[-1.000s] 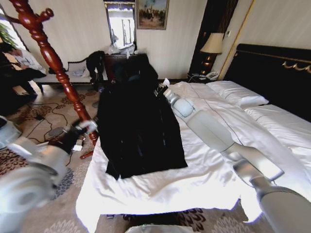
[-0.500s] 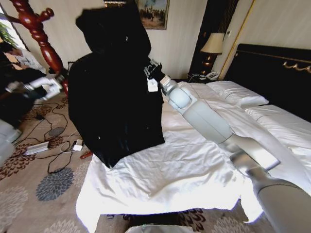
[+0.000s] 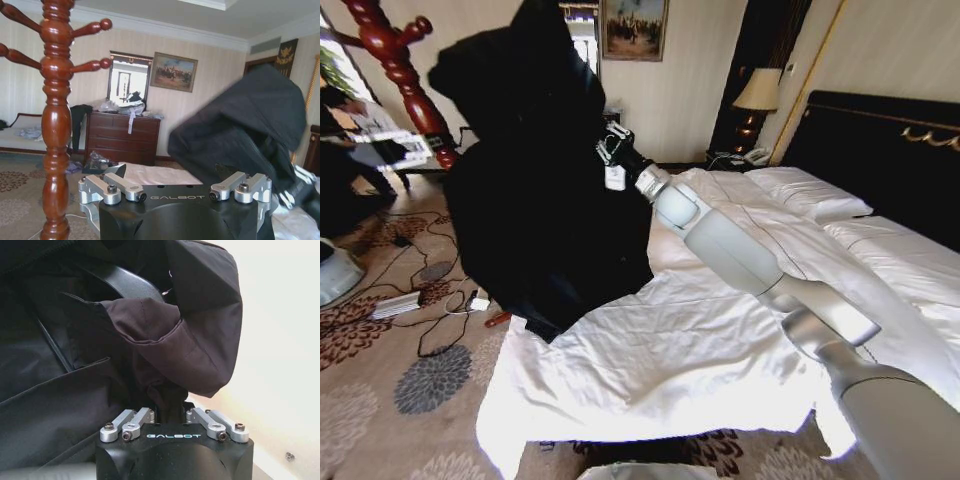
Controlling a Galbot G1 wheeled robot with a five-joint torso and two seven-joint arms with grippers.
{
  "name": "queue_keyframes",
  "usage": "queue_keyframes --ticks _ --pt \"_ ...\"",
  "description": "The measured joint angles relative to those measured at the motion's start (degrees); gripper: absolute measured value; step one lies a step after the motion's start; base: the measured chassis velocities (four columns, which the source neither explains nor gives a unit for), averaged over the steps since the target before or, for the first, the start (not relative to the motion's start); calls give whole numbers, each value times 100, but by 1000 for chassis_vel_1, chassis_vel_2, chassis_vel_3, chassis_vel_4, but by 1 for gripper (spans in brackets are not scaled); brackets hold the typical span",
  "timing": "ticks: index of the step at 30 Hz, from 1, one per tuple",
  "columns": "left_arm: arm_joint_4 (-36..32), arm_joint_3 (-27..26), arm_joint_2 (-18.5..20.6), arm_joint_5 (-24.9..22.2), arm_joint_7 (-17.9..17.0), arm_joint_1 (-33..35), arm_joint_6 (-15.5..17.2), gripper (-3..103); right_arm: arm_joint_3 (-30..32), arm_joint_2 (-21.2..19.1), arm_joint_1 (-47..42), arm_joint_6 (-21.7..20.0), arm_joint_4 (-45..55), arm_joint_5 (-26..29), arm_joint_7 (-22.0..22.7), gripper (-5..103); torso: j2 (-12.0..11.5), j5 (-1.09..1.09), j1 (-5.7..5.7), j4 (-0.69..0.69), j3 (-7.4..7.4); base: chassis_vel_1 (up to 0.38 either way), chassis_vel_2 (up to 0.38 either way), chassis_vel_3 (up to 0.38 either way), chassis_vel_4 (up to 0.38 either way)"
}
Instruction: Pick up the clothes from the bed and hang them on the clothes hanger.
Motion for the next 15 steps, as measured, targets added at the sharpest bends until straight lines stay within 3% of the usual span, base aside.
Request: queue_keyframes --ticks 6,15 --pt "170 607 85 12 323 -56 -6 100 71 -124 -121 136 113 72 -70 22 0 -2 0 0 0 0 0 0 0" --pt "-339 1592 -56 753 785 -158 -26 100 9 -104 51 131 307 114 -107 22 0 -2 -2 0 0 0 0 0 0"
